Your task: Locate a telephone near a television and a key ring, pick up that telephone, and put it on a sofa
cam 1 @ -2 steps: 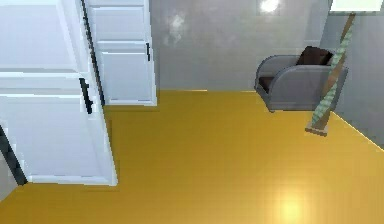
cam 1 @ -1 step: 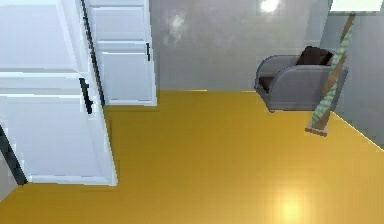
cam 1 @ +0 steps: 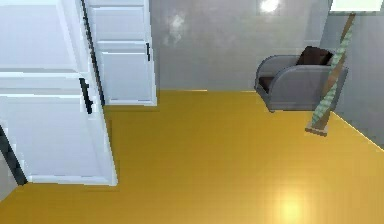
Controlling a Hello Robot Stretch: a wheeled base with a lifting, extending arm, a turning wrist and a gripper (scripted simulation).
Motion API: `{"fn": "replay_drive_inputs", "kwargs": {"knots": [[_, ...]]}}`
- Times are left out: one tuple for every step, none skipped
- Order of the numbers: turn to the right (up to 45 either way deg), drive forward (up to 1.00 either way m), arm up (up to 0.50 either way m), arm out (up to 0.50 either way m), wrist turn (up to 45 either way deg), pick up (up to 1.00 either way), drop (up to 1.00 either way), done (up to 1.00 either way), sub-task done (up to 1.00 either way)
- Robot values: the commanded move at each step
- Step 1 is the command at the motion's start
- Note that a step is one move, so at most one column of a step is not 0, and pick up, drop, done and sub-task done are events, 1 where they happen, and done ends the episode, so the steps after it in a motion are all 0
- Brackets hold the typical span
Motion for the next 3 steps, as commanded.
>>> {"fn": "replay_drive_inputs", "kwargs": {"knots": [[0.0,0.0,0.0,0.0,0.0,0.0,1.0,0.0,0.0],[0.0,0.0,0.1,0.0,0.0,0.0,0.0,0.0,0.0],[0.0,0.0,0.0,-0.08,0.0,0.0,0.0,0.0,0.0]]}}
